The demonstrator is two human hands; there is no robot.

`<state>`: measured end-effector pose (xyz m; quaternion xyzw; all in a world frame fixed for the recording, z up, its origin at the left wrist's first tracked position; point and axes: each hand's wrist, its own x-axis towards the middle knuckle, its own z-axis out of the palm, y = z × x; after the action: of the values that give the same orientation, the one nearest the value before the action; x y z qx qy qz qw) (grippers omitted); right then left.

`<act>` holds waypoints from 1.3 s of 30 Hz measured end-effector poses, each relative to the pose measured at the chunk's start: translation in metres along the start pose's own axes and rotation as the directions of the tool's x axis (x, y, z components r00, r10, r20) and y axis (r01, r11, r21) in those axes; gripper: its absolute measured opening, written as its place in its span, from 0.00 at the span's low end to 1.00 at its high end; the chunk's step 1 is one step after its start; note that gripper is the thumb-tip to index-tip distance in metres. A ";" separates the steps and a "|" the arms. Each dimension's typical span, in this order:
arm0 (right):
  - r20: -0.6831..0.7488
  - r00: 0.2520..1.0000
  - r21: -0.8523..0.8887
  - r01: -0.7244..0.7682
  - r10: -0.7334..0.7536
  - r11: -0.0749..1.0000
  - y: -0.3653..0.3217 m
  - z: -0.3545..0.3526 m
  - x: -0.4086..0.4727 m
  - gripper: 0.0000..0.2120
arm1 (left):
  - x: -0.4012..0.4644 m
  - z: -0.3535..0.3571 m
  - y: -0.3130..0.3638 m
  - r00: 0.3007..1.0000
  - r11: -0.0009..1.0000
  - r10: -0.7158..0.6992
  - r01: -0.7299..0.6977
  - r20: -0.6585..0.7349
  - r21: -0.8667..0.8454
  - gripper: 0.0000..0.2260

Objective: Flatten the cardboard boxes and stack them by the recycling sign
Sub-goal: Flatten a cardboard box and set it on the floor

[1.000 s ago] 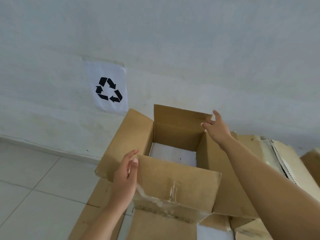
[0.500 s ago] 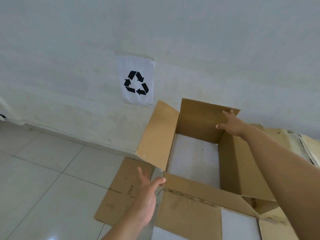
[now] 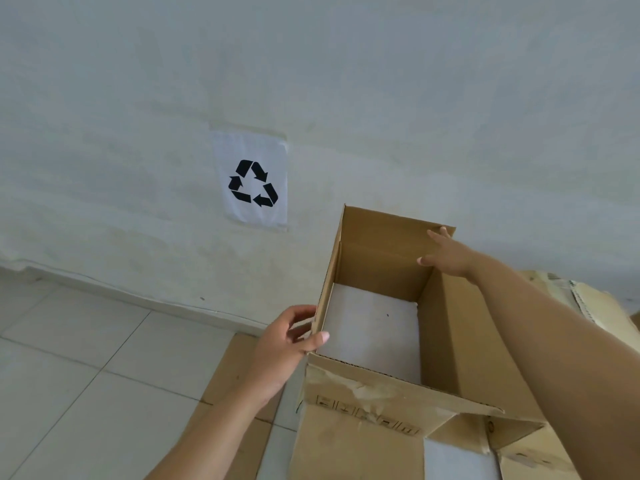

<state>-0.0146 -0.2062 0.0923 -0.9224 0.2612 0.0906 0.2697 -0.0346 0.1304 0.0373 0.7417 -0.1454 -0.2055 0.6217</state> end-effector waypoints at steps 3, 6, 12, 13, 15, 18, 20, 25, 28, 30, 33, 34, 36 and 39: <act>0.005 1.000 -0.006 0.019 -0.019 1.000 0.002 -0.008 0.006 0.35 | 0.010 0.002 0.010 0.998 0.997 0.053 -0.055 0.028 0.049 0.23; -0.010 0.999 0.011 0.041 -0.041 0.999 0.005 -0.013 0.008 0.33 | 0.014 0.008 0.018 0.989 0.991 0.107 -0.115 0.106 0.072 0.25; -0.085 0.993 0.082 0.089 -0.082 0.993 0.030 -0.021 -0.010 0.27 | 0.014 0.003 0.011 0.985 0.984 0.099 -0.118 0.141 0.130 0.25; -0.098 0.992 0.085 0.090 -0.082 0.992 0.039 -0.022 -0.017 0.26 | 0.014 0.000 0.009 0.985 0.986 0.092 -0.111 0.146 0.129 0.24; -0.129 0.991 0.071 0.051 -0.042 0.996 0.061 -0.024 -0.033 0.25 | 0.013 -0.002 0.008 0.984 0.992 0.078 -0.094 0.160 0.089 0.22; -0.097 0.989 0.027 -0.114 0.116 0.993 0.099 -0.023 -0.064 0.26 | 0.014 -0.001 0.004 0.983 0.994 0.070 -0.083 0.170 0.068 0.24; -0.037 0.973 -0.015 -0.228 0.227 0.974 0.121 -0.018 -0.084 0.28 | 0.014 -0.002 0.003 0.986 0.995 0.062 -0.072 0.158 0.062 0.25; 0.053 0.916 0.309 -0.394 0.399 0.865 0.135 0.001 -0.124 0.32 | 0.012 -0.003 0.003 0.988 0.995 0.067 -0.076 0.140 0.066 0.28; 0.181 0.861 0.489 -0.498 0.476 0.716 0.135 0.013 -0.141 0.19 | 0.010 -0.003 0.005 0.990 0.995 0.061 -0.070 0.126 0.068 0.24; 0.256 0.861 0.572 -0.502 0.440 0.649 0.132 0.020 -0.149 0.15 | 0.008 -0.005 0.004 0.991 0.995 0.058 -0.067 0.118 0.071 0.22; 0.200 0.903 0.676 -0.407 0.379 0.615 0.113 0.023 -0.155 0.13 | 0.003 -0.013 0.002 0.990 0.998 0.059 -0.060 0.127 0.007 0.21; 0.161 0.914 0.682 -0.376 0.373 0.627 0.103 0.023 -0.155 0.12 | 0.000 -0.017 0.002 0.989 0.998 0.054 -0.051 0.135 -0.029 0.22; 0.097 0.918 0.679 -0.344 0.385 0.649 0.084 0.023 -0.153 0.10 | -0.006 -0.027 -0.001 0.986 0.996 0.042 -0.029 0.159 -0.082 0.25; 0.049 0.909 0.692 -0.330 0.414 0.642 0.052 0.027 -0.147 0.10 | -0.017 -0.049 -0.007 0.977 0.984 0.029 0.009 0.213 -0.177 0.33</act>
<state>-0.1674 -0.1649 0.0914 -0.6857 0.4748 -0.0118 0.5517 -0.0261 0.1820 0.0394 0.6562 -0.1966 -0.2933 0.6668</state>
